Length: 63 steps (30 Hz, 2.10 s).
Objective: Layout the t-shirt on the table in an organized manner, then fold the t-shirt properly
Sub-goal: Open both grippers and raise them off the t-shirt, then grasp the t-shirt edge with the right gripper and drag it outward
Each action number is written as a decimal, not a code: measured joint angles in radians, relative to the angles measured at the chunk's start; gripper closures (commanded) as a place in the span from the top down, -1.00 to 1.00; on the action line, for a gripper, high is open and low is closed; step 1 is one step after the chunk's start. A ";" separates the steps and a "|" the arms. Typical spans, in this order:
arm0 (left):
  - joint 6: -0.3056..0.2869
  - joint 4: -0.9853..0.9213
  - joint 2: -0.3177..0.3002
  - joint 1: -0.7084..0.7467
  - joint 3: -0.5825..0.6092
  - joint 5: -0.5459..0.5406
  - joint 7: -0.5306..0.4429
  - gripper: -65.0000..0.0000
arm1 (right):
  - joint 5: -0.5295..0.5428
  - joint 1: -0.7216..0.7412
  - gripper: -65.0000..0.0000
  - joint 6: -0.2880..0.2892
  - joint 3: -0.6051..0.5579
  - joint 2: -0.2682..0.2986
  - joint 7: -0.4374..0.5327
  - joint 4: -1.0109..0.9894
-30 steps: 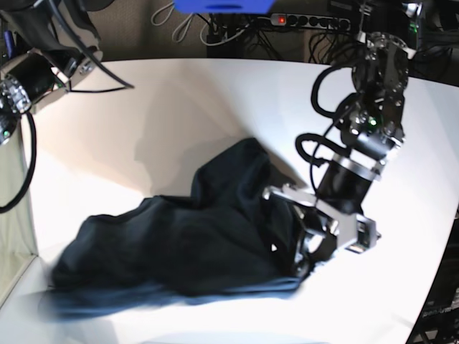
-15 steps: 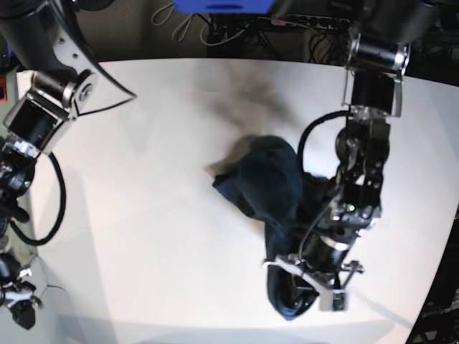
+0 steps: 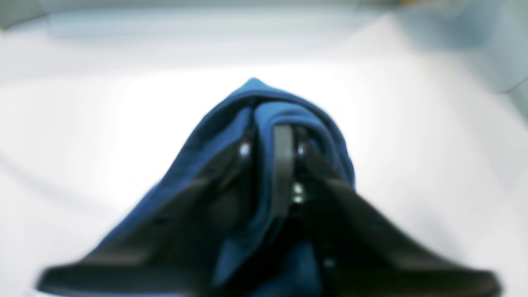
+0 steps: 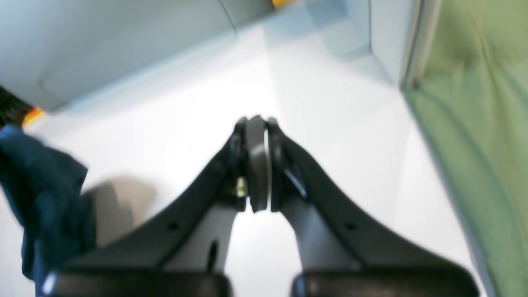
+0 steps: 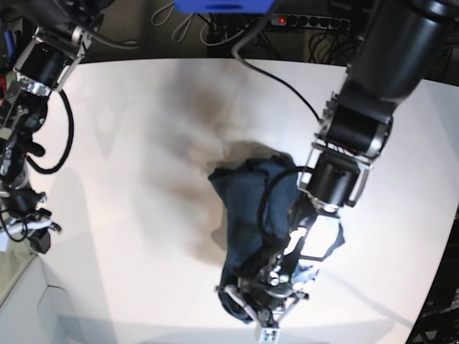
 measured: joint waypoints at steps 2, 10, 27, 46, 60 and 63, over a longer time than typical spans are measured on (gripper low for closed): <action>-0.003 -0.040 0.022 0.000 0.004 -0.006 0.007 -0.11 | 0.006 -0.022 -1.00 0.000 -0.004 -0.005 0.003 0.042; -0.012 0.051 0.006 0.021 -0.021 -0.016 0.003 0.65 | 0.002 -0.118 -0.95 0.000 -0.065 -0.079 -0.001 0.111; -0.005 0.880 -0.345 0.722 -0.406 -0.007 0.240 0.66 | -0.002 -0.201 0.28 0.000 -0.581 -0.073 0.007 0.118; -0.007 1.006 -0.365 0.969 -0.550 -0.010 0.238 0.65 | -0.453 -0.237 0.28 0.000 -0.787 -0.155 0.167 -0.004; -0.007 1.018 -0.321 1.013 -0.627 -0.009 0.241 0.65 | -0.528 -0.230 0.28 0.000 -0.789 -0.172 0.239 -0.051; -0.007 1.018 -0.322 1.013 -0.629 -0.009 0.243 0.65 | -0.538 -0.212 0.27 0.000 -0.790 -0.188 0.236 -0.051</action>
